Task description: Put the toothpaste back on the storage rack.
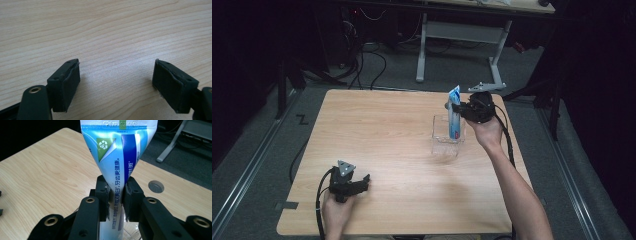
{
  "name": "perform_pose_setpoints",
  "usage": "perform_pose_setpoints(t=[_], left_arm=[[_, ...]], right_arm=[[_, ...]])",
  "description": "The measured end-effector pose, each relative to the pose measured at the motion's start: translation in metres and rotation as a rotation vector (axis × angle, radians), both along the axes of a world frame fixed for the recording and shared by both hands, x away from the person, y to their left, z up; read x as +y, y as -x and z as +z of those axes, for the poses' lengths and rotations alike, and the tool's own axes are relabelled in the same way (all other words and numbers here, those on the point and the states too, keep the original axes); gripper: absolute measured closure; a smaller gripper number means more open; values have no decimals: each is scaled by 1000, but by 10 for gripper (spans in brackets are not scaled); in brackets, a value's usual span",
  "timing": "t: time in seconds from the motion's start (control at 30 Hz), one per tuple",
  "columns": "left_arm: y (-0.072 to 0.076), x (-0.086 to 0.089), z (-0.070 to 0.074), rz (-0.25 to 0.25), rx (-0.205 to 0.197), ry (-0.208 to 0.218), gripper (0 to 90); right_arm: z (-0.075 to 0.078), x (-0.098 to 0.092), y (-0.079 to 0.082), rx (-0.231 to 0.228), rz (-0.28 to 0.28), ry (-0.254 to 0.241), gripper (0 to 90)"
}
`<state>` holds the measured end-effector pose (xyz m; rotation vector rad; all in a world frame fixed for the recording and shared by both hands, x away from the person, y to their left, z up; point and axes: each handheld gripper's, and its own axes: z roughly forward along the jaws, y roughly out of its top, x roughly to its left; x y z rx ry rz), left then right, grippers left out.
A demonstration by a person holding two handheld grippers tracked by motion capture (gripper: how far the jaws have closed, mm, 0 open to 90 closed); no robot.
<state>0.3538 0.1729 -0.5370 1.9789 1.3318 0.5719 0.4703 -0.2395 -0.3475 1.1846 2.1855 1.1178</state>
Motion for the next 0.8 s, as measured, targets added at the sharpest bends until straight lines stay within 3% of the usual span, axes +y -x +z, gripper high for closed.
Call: perform_pose_setpoints(t=[0.43, 0.8], left_arm=[[0, 0, 0, 0, 0, 0, 225], [0, 0, 0, 1, 0, 1, 225]], right_arm=[[-29, 6, -9, 37, -10, 60, 761], [-40, 11, -14, 68, -10, 88, 760]])
